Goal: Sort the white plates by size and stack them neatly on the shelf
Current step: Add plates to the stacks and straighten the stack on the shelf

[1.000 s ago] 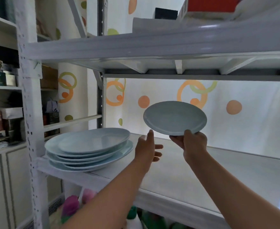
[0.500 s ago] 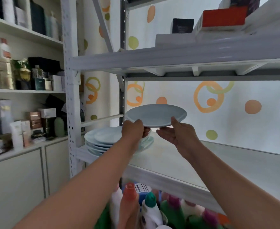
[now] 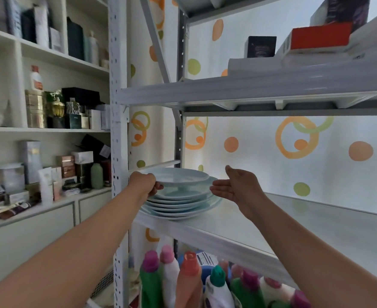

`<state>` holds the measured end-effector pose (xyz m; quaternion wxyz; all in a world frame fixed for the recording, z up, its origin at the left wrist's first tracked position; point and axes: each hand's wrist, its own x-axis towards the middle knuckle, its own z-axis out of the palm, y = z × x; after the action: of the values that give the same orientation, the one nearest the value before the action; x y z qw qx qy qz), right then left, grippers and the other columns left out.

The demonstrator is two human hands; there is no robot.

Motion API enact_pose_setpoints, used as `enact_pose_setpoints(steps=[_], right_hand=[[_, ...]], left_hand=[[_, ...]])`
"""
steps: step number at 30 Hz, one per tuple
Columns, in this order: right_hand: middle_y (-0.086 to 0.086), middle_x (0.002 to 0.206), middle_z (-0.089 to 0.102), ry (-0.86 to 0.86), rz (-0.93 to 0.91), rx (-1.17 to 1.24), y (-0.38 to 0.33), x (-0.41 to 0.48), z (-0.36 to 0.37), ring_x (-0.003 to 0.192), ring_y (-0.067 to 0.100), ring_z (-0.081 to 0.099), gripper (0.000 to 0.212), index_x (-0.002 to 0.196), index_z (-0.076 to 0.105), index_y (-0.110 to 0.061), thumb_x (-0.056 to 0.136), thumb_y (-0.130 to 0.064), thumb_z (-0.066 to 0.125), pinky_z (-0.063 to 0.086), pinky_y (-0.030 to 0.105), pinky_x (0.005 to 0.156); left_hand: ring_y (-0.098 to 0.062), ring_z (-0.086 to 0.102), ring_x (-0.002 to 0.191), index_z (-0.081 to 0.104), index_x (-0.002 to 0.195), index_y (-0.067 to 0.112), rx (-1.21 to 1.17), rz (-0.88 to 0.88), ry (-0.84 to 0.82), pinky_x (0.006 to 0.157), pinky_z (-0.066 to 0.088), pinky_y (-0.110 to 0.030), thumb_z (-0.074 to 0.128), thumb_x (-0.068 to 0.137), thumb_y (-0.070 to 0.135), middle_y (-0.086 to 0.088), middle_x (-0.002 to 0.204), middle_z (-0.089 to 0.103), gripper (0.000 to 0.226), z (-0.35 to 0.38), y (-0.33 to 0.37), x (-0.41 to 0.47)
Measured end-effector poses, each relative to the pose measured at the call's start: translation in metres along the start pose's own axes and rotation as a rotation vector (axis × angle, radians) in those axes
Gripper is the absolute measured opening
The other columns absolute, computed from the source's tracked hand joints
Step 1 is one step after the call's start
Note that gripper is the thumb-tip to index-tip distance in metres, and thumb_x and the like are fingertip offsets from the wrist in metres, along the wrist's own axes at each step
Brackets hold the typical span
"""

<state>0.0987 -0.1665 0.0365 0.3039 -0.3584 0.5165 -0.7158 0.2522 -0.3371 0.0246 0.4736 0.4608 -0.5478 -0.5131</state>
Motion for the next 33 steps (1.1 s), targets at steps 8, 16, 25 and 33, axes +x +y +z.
enact_pose_setpoints(steps=[8, 16, 25, 33], right_hand=[[0.025, 0.08, 0.064, 0.029, 0.028, 0.004, 0.005, 0.004, -0.001, 0.064, 0.031, 0.068, 0.026, 0.113, 0.044, -0.001, 0.098, -0.022, 0.046, 0.06, 0.034, 0.061], [0.024, 0.077, 0.065, 0.039, 0.043, 0.009, 0.013, 0.005, -0.006, 0.064, 0.031, 0.069, 0.027, 0.112, 0.046, 0.0, 0.098, -0.023, 0.047, 0.059, 0.032, 0.058], [0.021, 0.07, 0.063, 0.084, 0.0, -0.03, 0.019, 0.014, -0.016, 0.059, 0.03, 0.066, 0.023, 0.108, 0.05, -0.001, 0.098, -0.021, 0.045, 0.059, 0.034, 0.06], [0.014, 0.067, 0.062, 0.243, -0.073, -0.177, 0.033, 0.036, -0.049, 0.05, 0.024, 0.058, 0.021, 0.105, 0.057, 0.0, 0.096, -0.014, 0.044, 0.052, 0.025, 0.045]], left_hand=[[-0.008, 0.046, 0.03, 0.042, 0.1, 0.002, 0.09, 0.028, -0.016, 0.03, 0.036, -0.011, 0.032, 0.093, -0.003, -0.017, 0.065, 0.059, 0.013, -0.014, -0.002, 0.006], [-0.017, 0.048, 0.049, 0.046, 0.094, 0.007, 0.384, 0.146, 0.063, 0.051, 0.036, -0.023, 0.043, 0.092, 0.01, -0.002, 0.048, 0.062, 0.005, -0.029, -0.011, 0.023], [-0.025, 0.065, 0.091, 0.058, 0.116, 0.015, 0.59, 0.556, 0.229, 0.076, 0.046, -0.034, 0.034, 0.092, 0.036, -0.01, 0.1, 0.069, 0.04, 0.009, -0.002, -0.01], [-0.025, 0.063, 0.095, 0.057, 0.118, 0.025, 0.351, 0.765, 0.014, 0.084, 0.047, -0.033, 0.04, 0.093, 0.031, -0.006, 0.092, 0.071, 0.031, 0.095, 0.01, -0.077]])
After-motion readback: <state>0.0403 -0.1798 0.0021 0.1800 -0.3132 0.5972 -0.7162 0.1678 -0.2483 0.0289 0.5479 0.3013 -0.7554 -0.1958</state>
